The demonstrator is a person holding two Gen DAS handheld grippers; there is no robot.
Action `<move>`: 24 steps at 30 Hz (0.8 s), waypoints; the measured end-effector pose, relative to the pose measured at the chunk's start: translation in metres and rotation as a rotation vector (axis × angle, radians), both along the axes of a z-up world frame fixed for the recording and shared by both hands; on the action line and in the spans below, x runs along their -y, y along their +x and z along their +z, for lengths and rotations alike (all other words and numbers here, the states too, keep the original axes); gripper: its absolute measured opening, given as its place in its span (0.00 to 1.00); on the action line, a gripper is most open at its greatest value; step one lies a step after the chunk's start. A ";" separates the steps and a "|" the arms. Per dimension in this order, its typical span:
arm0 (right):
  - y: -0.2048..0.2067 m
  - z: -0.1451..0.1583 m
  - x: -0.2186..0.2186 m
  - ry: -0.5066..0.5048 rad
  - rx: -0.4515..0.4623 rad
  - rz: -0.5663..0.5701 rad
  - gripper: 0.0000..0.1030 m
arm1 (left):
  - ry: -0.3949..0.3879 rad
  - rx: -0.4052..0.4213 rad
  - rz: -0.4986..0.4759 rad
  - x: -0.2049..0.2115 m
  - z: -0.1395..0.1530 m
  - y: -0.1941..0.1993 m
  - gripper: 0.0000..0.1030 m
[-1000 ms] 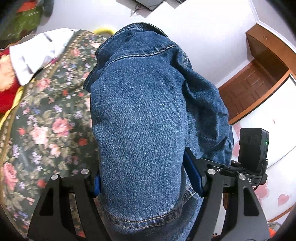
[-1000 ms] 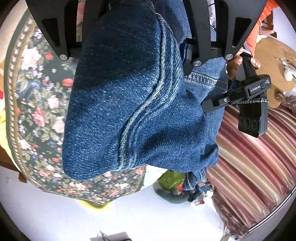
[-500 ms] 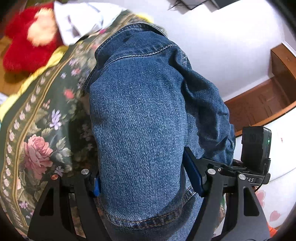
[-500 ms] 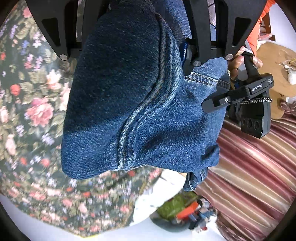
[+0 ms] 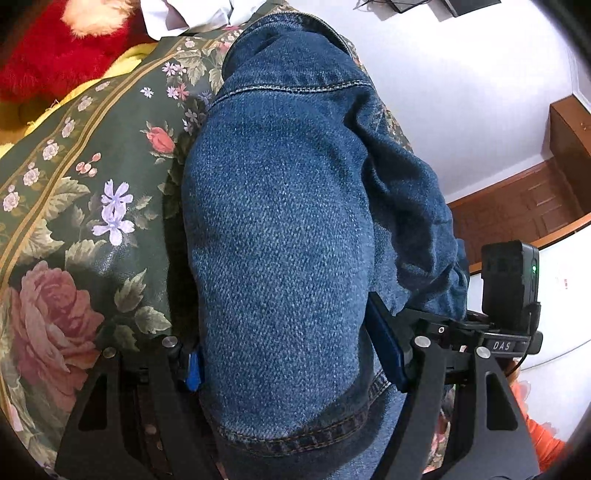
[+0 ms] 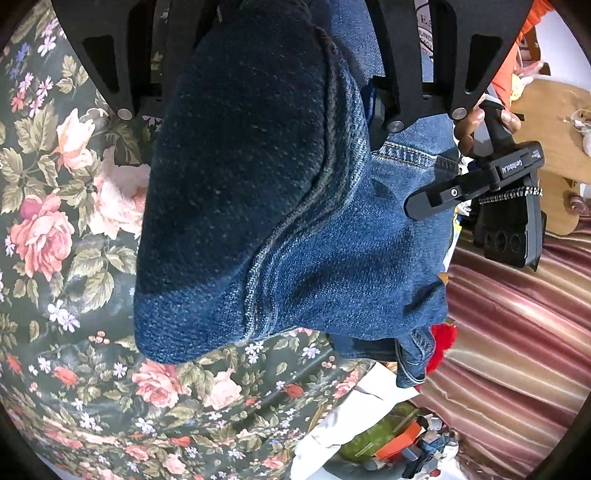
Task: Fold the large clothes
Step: 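Lower the folded jacket onto the quilt with both grippers and release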
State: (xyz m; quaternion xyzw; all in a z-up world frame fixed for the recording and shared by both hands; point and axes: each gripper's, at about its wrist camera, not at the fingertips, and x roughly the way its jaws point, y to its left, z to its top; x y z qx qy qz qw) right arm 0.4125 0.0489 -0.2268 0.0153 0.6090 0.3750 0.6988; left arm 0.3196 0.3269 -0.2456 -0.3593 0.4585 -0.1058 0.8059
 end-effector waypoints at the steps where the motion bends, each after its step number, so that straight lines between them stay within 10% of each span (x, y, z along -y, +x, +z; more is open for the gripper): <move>1: 0.000 0.000 0.002 0.002 -0.008 0.001 0.54 | 0.010 -0.001 0.002 0.002 0.002 -0.003 0.71; 9: -0.033 0.029 0.014 -0.132 0.142 0.099 0.57 | 0.171 -0.038 0.036 0.018 0.030 -0.037 0.71; 17: -0.082 0.088 0.038 -0.190 0.459 0.129 0.57 | 0.554 0.098 0.064 0.054 0.107 -0.089 0.70; 24: -0.099 0.073 0.012 -0.155 0.472 0.148 0.82 | 0.729 0.136 0.022 0.107 0.088 -0.091 0.72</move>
